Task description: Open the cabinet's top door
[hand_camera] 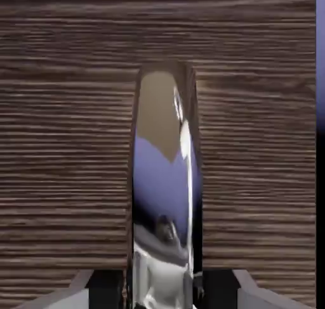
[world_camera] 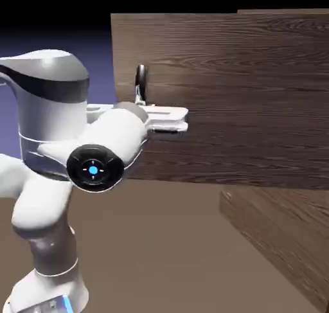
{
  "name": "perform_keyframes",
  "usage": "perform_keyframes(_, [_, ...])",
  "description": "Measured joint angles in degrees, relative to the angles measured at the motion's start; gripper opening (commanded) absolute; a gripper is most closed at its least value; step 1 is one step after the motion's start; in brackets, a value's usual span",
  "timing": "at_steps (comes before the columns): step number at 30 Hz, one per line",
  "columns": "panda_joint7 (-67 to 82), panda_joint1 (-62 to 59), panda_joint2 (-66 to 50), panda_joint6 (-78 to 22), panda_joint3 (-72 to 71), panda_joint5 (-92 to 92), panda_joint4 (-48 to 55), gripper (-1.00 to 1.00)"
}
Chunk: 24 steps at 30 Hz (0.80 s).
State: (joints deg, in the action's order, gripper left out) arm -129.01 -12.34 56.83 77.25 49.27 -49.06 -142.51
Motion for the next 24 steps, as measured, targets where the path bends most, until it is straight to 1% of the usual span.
perform_keyframes(6, [1.0, 11.91, -5.25, -9.91, 11.95, 5.48, 12.38, -1.0])
perform_keyframes(11, [0.66, 22.29, -6.91, -16.34, 20.59, 8.53, 21.89, -1.0])
perform_keyframes(17, [-1.31, 34.75, -6.0, -22.8, 29.33, 11.4, 33.02, -1.0])
perform_keyframes(24, [-5.74, 49.14, -2.09, -30.13, 37.11, 13.8, 47.1, -1.0])
